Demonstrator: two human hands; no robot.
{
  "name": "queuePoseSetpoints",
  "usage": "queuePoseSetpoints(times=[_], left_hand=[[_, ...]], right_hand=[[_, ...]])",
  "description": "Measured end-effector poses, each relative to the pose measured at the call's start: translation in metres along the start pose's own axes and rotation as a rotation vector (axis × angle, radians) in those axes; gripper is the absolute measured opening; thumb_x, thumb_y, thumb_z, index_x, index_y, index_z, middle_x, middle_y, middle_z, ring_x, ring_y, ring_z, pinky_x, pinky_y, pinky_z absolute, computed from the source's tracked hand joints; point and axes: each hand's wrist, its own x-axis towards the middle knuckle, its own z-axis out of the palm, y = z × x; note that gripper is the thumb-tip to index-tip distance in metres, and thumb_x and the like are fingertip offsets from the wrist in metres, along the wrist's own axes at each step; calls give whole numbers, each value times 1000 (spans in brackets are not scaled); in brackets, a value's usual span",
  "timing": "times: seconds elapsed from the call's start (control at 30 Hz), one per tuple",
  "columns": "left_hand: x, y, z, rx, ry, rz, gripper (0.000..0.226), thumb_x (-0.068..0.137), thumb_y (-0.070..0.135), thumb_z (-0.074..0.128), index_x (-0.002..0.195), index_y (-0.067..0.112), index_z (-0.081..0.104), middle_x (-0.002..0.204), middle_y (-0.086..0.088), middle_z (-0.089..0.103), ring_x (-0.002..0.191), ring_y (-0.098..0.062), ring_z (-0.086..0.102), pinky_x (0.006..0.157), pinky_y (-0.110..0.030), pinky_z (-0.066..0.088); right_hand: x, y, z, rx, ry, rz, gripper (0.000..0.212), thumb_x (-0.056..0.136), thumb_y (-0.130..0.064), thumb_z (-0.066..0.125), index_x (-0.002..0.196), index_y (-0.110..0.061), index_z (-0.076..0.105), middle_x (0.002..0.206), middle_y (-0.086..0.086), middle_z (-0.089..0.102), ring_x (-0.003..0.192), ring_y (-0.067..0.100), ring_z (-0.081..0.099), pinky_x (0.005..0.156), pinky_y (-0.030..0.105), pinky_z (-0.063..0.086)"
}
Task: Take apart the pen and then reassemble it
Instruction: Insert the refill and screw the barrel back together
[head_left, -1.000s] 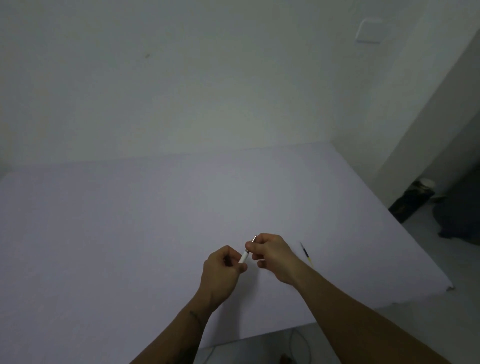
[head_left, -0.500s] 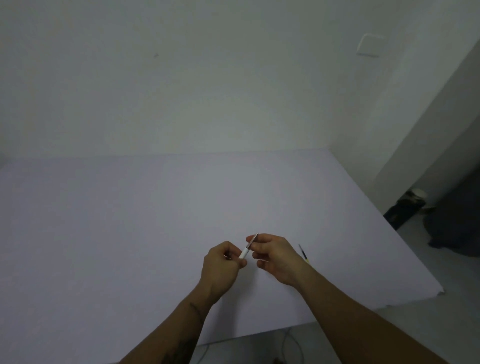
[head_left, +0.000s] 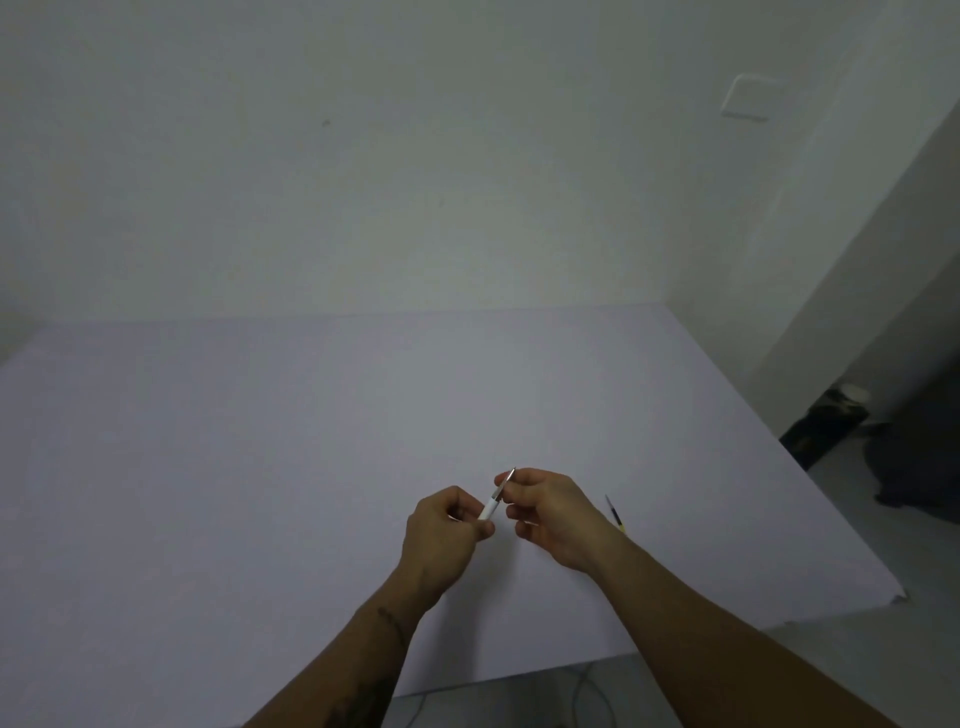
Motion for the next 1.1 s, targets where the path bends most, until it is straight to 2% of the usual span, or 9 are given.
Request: queuePoseSetpoints(times=[0.13, 0.3, 0.47, 0.6, 0.8, 0.87, 0.97, 1.1], left_hand=[[-2, -1, 6, 14, 1, 9, 9, 77, 10, 77, 75, 14, 68, 70, 0, 64, 64, -14, 57, 57, -25, 46], [-2, -3, 8, 30, 12, 25, 9, 77, 9, 76, 75, 13, 69, 74, -3, 66, 67, -15, 59, 59, -25, 48], [-4, 0, 13, 53, -4, 47, 8, 79, 9, 76, 77, 12, 69, 75, -2, 66, 66, -15, 58, 58, -23, 45], [-4, 1, 14, 58, 3, 51, 9, 79, 9, 76, 76, 12, 69, 74, -2, 65, 66, -14, 58, 57, -22, 44], [-5, 2, 14, 64, -6, 52, 11, 78, 8, 76, 74, 15, 68, 74, -4, 66, 66, -15, 58, 58, -26, 48], [-5, 3, 13, 58, -3, 54, 10, 78, 8, 76, 75, 13, 68, 74, -4, 66, 66, -16, 58, 58, -26, 49], [-5, 4, 12, 60, 11, 58, 9, 79, 9, 76, 76, 12, 68, 74, -4, 65, 67, -16, 58, 59, -24, 47], [-7, 6, 10, 36, 16, 69, 8, 79, 8, 75, 77, 11, 68, 74, -3, 65, 67, -15, 58, 59, -24, 45]], right_hand=[[-1, 0, 1, -64, 39, 6, 7, 90, -10, 63, 89, -9, 70, 82, 7, 63, 74, 19, 57, 64, 30, 48], [-2, 1, -4, -27, 31, -3, 17, 90, -4, 62, 96, -12, 76, 87, 4, 72, 77, 19, 59, 67, 29, 52], [-4, 1, -3, -95, 105, -12, 6, 88, -12, 67, 83, -10, 69, 88, 10, 68, 73, 19, 57, 64, 30, 49], [-5, 2, -8, -51, 61, -9, 13, 89, -6, 65, 96, -11, 75, 90, 7, 72, 79, 19, 59, 68, 30, 51], [-4, 3, -5, -112, 107, -28, 6, 87, -15, 70, 83, -11, 68, 81, 7, 65, 72, 18, 58, 61, 29, 49], [-6, 3, -6, -92, 80, -32, 4, 87, -13, 69, 89, -11, 71, 84, 7, 66, 75, 19, 58, 64, 30, 49], [-8, 2, -8, -65, 23, -33, 18, 88, -7, 64, 102, -14, 75, 92, 7, 68, 80, 20, 59, 69, 30, 51], [-9, 3, -6, -84, 26, -42, 17, 90, -6, 62, 99, -13, 76, 92, 8, 68, 81, 19, 58, 70, 30, 51]])
